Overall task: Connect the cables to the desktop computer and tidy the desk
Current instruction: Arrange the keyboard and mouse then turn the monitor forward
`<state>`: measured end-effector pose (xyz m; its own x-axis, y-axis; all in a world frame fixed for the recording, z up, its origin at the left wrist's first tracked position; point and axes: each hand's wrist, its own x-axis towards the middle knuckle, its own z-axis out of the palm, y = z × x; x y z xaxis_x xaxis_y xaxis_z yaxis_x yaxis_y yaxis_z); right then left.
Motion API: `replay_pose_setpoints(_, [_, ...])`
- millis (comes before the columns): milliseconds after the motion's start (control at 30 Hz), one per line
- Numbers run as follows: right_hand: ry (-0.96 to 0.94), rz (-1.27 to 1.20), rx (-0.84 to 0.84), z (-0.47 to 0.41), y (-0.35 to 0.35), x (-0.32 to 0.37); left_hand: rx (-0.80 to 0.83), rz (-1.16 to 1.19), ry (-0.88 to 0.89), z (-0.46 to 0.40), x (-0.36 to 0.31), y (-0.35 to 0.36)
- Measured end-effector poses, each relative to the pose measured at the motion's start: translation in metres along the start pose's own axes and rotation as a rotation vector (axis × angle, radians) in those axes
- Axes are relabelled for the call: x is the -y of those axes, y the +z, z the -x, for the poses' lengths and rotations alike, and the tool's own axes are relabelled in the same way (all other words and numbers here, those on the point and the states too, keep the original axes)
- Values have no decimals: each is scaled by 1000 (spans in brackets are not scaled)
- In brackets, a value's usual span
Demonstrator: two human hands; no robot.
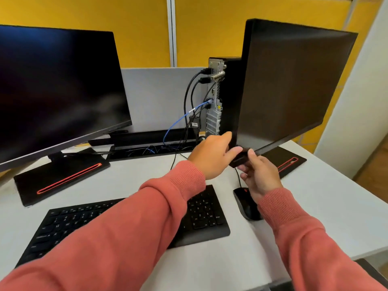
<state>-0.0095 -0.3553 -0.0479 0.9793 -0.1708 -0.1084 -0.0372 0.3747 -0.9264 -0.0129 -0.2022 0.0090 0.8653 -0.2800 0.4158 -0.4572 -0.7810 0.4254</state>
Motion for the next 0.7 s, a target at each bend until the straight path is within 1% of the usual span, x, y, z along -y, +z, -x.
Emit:
replay_pose_setpoints(67, [39, 4, 35, -10, 8, 0, 15, 69, -36, -5, 13, -5])
replay_pose_setpoints(133, [75, 3, 35, -20, 14, 0, 50, 128, -82, -8, 22, -8])
replay_pose_setpoints(233, [97, -27, 78, -32, 25, 0, 63, 191, -134, -14, 33, -14])
replay_pose_setpoints(433, [50, -30, 106, -49, 33, -4, 88, 237, -167, -29, 45, -17])
replay_pose_setpoints(700, [17, -27, 123, -58, 40, -9, 80, 272, -190, -34, 56, -15])
